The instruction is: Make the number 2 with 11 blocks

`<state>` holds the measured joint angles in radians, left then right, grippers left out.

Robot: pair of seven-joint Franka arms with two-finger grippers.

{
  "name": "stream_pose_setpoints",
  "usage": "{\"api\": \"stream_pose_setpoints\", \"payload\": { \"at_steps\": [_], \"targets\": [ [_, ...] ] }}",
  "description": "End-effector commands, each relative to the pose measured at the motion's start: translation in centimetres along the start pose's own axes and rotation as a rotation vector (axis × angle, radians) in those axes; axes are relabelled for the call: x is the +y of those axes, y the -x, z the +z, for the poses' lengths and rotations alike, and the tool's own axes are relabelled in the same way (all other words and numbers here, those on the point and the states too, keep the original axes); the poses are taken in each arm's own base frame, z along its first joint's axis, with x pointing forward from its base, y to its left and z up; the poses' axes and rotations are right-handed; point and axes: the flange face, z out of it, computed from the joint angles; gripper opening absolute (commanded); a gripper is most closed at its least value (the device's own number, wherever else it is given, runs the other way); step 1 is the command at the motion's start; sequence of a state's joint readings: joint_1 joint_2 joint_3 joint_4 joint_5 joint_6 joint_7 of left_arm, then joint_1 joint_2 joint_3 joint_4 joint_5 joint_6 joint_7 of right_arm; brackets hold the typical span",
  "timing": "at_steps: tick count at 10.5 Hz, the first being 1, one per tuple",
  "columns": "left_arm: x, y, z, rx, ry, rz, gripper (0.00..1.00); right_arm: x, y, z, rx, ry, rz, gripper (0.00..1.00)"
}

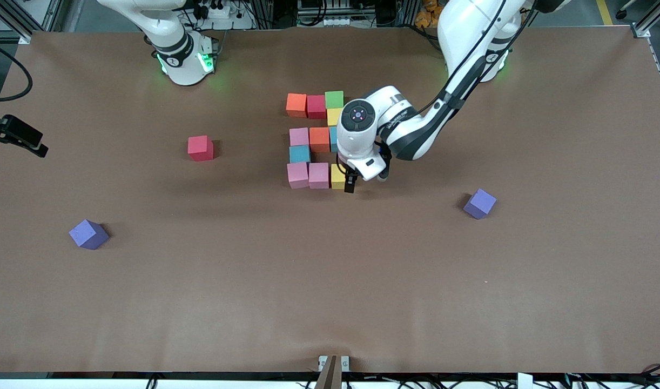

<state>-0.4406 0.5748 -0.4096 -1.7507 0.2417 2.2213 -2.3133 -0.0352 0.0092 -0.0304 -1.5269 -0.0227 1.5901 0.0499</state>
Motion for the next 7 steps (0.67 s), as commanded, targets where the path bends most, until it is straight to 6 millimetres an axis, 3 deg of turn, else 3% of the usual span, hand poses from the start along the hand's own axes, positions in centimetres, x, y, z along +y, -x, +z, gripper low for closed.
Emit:
{"api": "stream_pose_setpoints", "payload": {
  "at_steps": [1,4,6,7],
  "targets": [
    [2.3,-1.9,-3.9,0.043,-0.001,0.071,1.0,-0.1,0.0,-0.2,-0.001,-0.01,0.001,1.0],
    [6.8,-6.7,-8.4,0.046,0.036,0.16,1.0,-0.1,0.1,-0.3,0.001,-0.011,0.001,1.0],
    [9.5,-11.3,-10.8,0.047,0.063,0.205,1.0,-0.2,0.0,-0.2,-0.001,-0.012,0.003,1.0],
    [10.6,-13.9,-13.0,0.049,0.088,0.224,1.0,-0.2,0.0,-0.2,-0.001,-0.012,0.003,1.0]
  ]
}}
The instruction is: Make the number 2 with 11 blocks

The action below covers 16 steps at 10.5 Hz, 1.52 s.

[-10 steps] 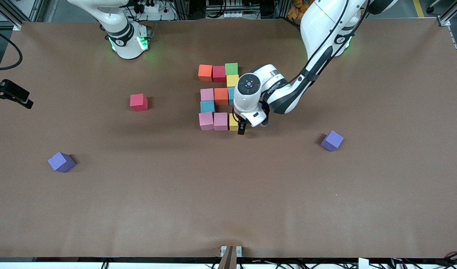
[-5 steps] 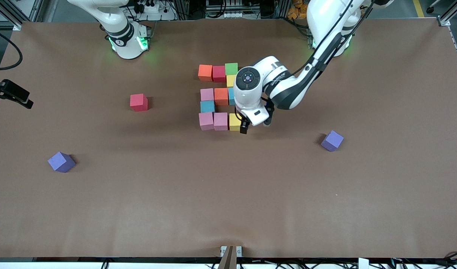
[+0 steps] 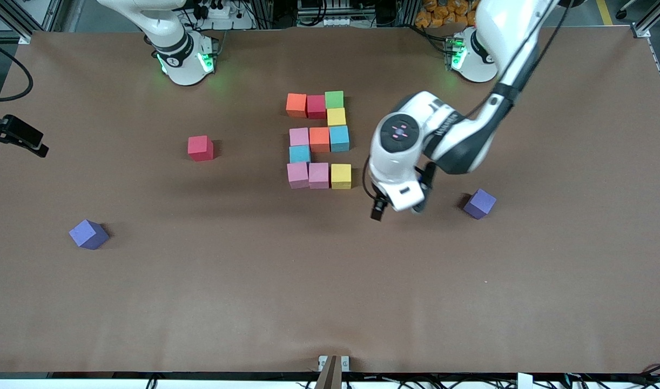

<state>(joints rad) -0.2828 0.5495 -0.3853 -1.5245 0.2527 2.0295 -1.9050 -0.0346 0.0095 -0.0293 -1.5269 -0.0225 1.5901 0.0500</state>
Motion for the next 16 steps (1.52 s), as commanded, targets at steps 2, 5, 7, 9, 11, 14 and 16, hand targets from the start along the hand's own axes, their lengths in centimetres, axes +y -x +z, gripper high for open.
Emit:
{"api": "stream_pose_setpoints", "payload": {
  "at_steps": [2,5,7,9,11,14,16],
  "targets": [
    [1.3,-7.8,-4.7,0.021,0.024,0.131,1.0,-0.3,0.0,-0.3,0.002,-0.012,0.014,1.0],
    [1.1,-11.3,-6.8,0.031,0.038,0.222,1.0,-0.7,-0.1,-0.1,-0.001,-0.012,0.011,1.0],
    [0.2,-13.4,-7.2,0.038,-0.026,0.326,1.0,-0.8,0.0,-0.1,-0.002,-0.012,0.009,1.0],
    [-1.1,-15.0,-7.9,0.031,-0.091,0.485,1.0,-1.0,0.0,0.0,-0.004,-0.012,0.006,1.0],
    [-4.0,-16.7,-10.7,-0.034,-0.13,0.658,1.0,-1.0,0.0,0.0,-0.004,-0.012,0.005,1.0],
    [-8.9,-18.2,-14.1,-0.028,-0.134,0.826,1.0,-1.2,-0.1,0.0,-0.005,-0.012,0.001,1.0],
    [-11.1,-20.5,-17.3,-0.019,-0.097,0.917,1.0,-1.2,0.0,0.1,-0.008,-0.012,0.001,1.0]
  ]
}}
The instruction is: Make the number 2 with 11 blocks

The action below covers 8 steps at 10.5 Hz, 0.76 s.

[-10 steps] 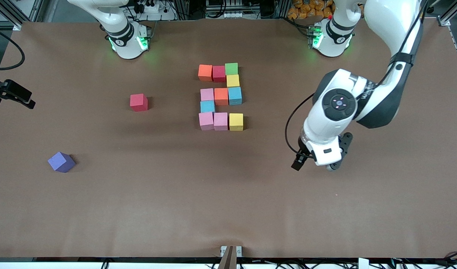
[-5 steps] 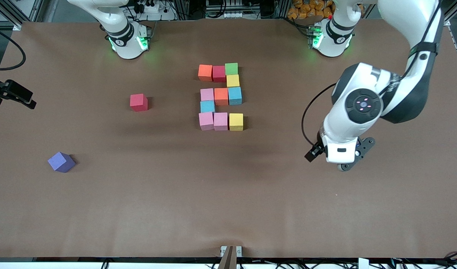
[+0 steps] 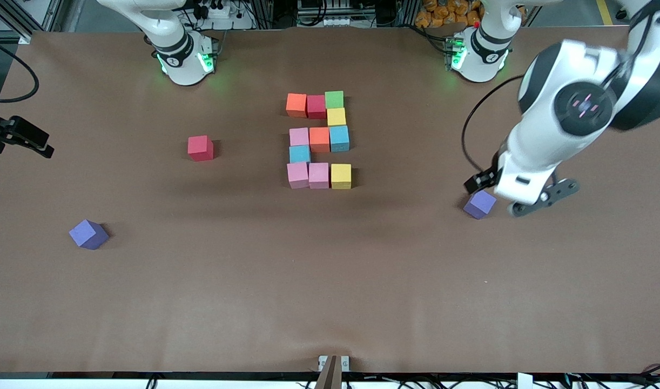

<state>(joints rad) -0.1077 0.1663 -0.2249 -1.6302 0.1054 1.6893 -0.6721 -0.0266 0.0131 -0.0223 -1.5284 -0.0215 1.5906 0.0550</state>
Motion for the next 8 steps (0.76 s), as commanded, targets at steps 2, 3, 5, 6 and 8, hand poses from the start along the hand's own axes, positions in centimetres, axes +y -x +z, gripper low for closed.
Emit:
{"api": "stream_pose_setpoints", "payload": {
  "at_steps": [2,3,5,6,8],
  "targets": [
    [-6.5,1.4,-4.4,0.009,0.031,0.204,1.0,-0.4,0.0,0.0,-0.005,-0.011,0.011,1.0],
    [-8.1,1.2,-5.7,0.005,0.066,0.227,1.0,-0.4,0.0,0.0,-0.005,-0.012,0.011,1.0],
    [-9.5,1.4,-7.8,-0.018,0.056,0.254,1.0,-0.3,0.0,0.0,-0.005,-0.012,0.013,1.0],
    [-10.0,1.5,-8.7,-0.019,0.055,0.287,1.0,-0.3,0.0,0.0,-0.005,-0.012,0.013,1.0],
    [-10.9,1.6,-9.8,0.003,0.05,0.312,1.0,-0.2,0.0,-0.1,-0.005,-0.012,0.014,1.0]
  ]
}}
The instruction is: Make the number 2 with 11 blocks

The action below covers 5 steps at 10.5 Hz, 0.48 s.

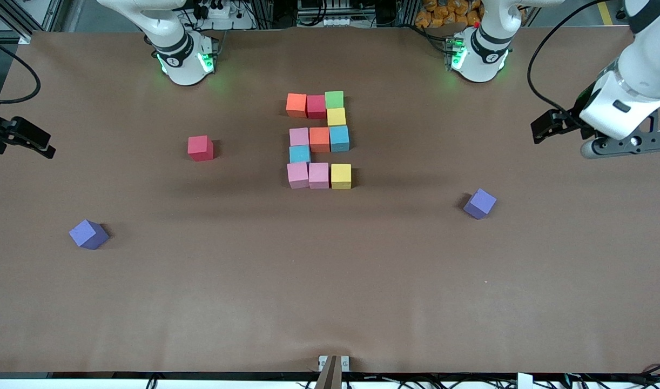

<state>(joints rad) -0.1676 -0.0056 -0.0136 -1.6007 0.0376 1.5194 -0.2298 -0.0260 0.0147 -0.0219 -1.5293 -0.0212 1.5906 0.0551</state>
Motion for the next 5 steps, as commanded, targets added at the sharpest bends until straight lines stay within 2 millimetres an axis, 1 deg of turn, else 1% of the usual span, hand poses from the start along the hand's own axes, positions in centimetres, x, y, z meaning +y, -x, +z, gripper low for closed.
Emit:
{"api": "stream_pose_setpoints", "payload": {
  "at_steps": [1,3,5],
  "targets": [
    [-0.45,0.72,-1.44,0.001,-0.002,0.061,1.0,-0.14,0.06,-0.24,-0.003,-0.012,0.015,1.0],
    [-0.46,0.78,-1.75,-0.007,-0.002,0.111,1.0,-0.14,0.05,-0.26,-0.001,-0.012,0.015,1.0],
    [-0.39,0.89,-2.34,0.0,0.003,0.12,1.0,-0.14,0.0,-0.17,-0.003,-0.012,0.015,1.0]
  ]
}}
